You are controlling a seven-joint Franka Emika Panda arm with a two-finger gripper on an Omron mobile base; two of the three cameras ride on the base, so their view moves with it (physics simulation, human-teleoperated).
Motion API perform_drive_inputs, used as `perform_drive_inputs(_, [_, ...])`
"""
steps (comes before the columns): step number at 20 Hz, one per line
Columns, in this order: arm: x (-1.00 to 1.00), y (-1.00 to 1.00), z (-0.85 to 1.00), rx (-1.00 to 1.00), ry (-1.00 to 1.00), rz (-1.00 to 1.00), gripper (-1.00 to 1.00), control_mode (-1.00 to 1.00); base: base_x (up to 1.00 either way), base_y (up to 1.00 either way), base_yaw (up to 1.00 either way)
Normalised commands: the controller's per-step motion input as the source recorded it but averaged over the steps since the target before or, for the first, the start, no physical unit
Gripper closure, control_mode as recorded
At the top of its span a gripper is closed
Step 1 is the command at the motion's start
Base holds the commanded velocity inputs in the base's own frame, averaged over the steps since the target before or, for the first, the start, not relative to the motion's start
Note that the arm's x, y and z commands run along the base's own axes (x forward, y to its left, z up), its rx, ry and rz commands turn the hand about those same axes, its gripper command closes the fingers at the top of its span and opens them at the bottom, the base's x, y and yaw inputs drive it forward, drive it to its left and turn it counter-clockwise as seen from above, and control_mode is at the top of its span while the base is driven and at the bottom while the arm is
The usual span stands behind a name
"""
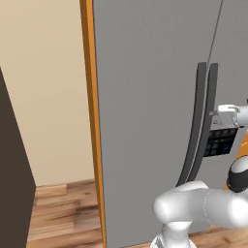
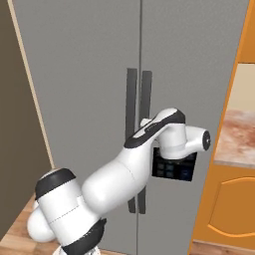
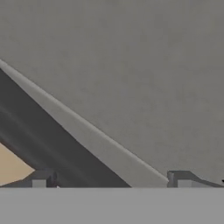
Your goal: Open the freezer door, pick up the ice cube tray from the freezer, and place it on the dining counter.
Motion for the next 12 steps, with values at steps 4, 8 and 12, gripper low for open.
perform_drive_inputs(4, [0.00,0.64,-0.08,0.00,-0.11,0.02,-1.00,-1.00,0.00,0.00,0.00])
perform_drive_inputs(8, [0.02,0.65,-0.10,0.00,-0.08,0.01,-1.00,-1.00,0.00,0.00,0.00])
perform_drive_inputs(12, [0.16,0.42,-0.10,0.00,-0.02,0.00,1.00,-1.00,0.00,0.00,0.00])
